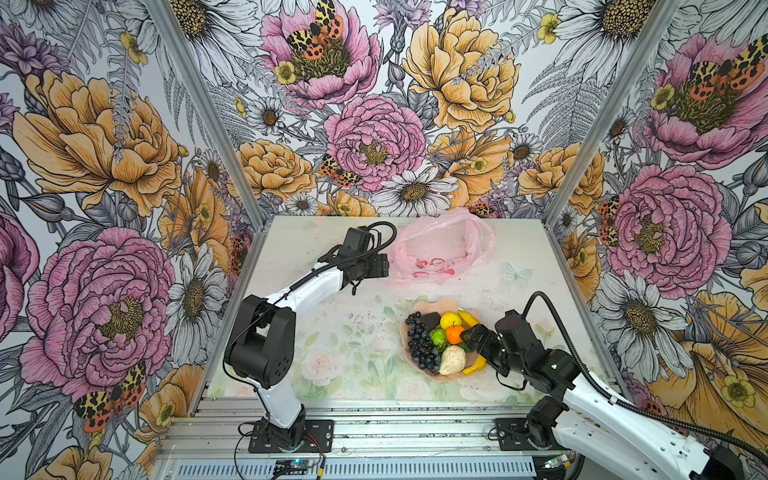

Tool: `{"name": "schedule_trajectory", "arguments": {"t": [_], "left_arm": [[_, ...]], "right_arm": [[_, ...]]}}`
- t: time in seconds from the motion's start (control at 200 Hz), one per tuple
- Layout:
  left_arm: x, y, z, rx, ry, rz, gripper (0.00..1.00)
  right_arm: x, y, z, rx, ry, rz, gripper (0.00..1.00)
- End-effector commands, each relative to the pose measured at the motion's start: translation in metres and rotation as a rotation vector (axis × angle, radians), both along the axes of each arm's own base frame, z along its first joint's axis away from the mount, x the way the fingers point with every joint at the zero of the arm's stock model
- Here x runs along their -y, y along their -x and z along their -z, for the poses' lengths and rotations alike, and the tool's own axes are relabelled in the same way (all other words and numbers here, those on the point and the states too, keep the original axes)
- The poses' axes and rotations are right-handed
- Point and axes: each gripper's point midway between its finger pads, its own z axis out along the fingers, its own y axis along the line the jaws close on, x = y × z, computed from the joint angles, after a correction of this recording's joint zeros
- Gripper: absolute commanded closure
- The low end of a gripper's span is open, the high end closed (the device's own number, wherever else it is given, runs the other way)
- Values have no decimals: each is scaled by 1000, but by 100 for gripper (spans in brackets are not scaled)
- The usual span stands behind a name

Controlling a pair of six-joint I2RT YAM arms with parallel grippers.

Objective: Take the fake fruits out of the plastic bag

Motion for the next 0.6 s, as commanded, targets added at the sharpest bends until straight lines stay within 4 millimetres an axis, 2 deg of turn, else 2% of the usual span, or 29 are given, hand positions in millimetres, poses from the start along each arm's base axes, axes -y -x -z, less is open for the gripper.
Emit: {"name": "schedule_trajectory", "arguments": {"t": [0.0,0.35,0.595], "left_arm": [[-7,-4,-15,47,16,-29,14],[-10,-5,-17,51,20,-37,14],[-11,-5,-17,50,22,-41,14]], "right_arm": [[-11,-7,-6,37,-45,-15,0],[-11,-8,5,31,-37,-4,2],[-17,-18,-3,67,-55,-4,2]]}}
